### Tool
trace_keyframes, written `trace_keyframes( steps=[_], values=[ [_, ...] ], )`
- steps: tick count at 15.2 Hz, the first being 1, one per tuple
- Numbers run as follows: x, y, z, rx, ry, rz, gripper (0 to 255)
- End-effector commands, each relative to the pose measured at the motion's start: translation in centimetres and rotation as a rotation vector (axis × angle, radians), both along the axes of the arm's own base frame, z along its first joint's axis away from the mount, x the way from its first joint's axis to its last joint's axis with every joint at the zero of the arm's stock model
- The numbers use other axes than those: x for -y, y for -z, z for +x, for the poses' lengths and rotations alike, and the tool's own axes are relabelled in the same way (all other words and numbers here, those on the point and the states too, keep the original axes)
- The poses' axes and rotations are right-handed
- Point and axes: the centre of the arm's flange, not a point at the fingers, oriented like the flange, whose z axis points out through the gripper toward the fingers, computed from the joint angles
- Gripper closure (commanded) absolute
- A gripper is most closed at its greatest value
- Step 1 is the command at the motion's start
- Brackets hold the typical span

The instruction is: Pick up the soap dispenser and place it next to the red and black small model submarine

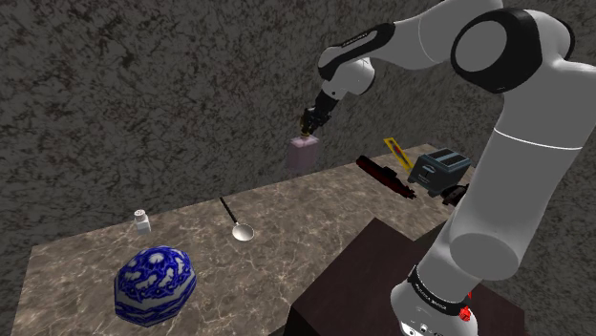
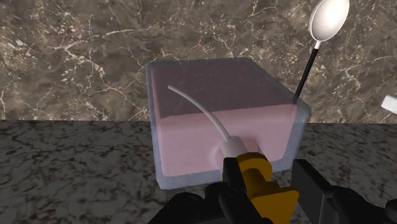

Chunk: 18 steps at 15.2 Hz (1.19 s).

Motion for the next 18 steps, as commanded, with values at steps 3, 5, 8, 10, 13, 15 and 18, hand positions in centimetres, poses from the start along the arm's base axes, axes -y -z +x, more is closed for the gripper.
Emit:
trace_keyframes(
  steps=[3,5,8,10,13,15,18],
  values=[
    [0.1,-2.2,0.0,0.000,0.000,0.000,255],
    [0.1,-3.3,0.0,0.000,0.000,0.000,255],
    [0.1,-4.9,0.0,0.000,0.000,0.000,255],
    [0.1,-5.9,0.0,0.000,0.000,0.000,255],
    [0.1,-7.5,0.0,0.000,0.000,0.000,255],
    [0.1,-8.6,0.0,0.000,0.000,0.000,255],
    [2.4,-8.9,-1.2,0.000,0.000,0.000,255]
  ],
)
